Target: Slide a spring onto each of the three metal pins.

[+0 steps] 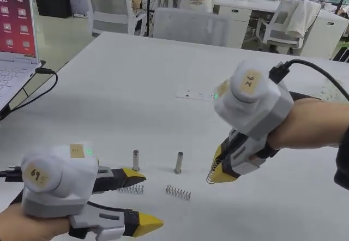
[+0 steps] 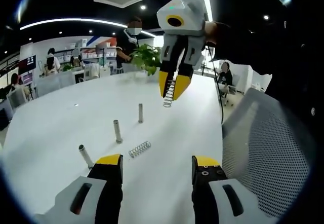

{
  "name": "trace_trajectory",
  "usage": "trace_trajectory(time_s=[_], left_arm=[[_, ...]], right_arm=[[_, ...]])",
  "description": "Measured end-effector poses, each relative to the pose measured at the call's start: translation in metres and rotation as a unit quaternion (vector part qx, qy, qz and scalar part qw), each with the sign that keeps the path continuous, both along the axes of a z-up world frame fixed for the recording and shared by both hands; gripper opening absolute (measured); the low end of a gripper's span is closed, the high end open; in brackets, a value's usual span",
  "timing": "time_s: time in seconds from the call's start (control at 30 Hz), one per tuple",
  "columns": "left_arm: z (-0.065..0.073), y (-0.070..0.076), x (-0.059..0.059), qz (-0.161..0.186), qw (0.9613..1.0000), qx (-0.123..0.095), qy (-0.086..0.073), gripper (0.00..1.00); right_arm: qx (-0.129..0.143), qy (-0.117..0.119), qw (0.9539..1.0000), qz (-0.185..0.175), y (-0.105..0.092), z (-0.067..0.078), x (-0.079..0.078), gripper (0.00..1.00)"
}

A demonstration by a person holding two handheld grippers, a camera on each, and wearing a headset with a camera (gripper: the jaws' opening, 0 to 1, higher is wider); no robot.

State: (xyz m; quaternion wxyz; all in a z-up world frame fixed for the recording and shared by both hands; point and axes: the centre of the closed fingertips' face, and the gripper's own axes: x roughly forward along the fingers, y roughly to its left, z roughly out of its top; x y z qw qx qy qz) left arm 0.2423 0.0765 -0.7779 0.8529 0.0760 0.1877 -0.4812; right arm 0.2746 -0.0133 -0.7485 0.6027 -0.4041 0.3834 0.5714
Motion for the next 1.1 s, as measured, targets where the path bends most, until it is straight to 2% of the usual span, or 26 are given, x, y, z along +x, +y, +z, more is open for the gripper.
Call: trace_trajectory(time_s=[0.3, 0.5, 0.8, 1.1], left_arm=[[-0.003, 0.024, 0.004, 0.043, 0.9991, -0.006, 0.0, 0.58], [-0.002, 0.033, 0.004, 0.061, 0.9981, -0.009, -0.003, 0.64], [-0.004, 0.039, 0.004, 0.08, 0.9967, -0.011, -0.007, 0.73], [-0.001, 0.037, 0.004, 0.086, 0.9961, -0.019, -0.012, 0.8]], right_arm=[[0.004, -0.006, 0.9996, -0.026, -0.016, 0.005, 0.015, 0.09], [0.005, -0.011, 0.9991, -0.04, -0.026, 0.008, 0.022, 0.09], [0.002, -0.02, 0.9981, -0.058, -0.039, 0.011, 0.035, 0.09], [-0.007, -0.038, 0.9972, -0.064, -0.045, 0.013, 0.057, 0.09]])
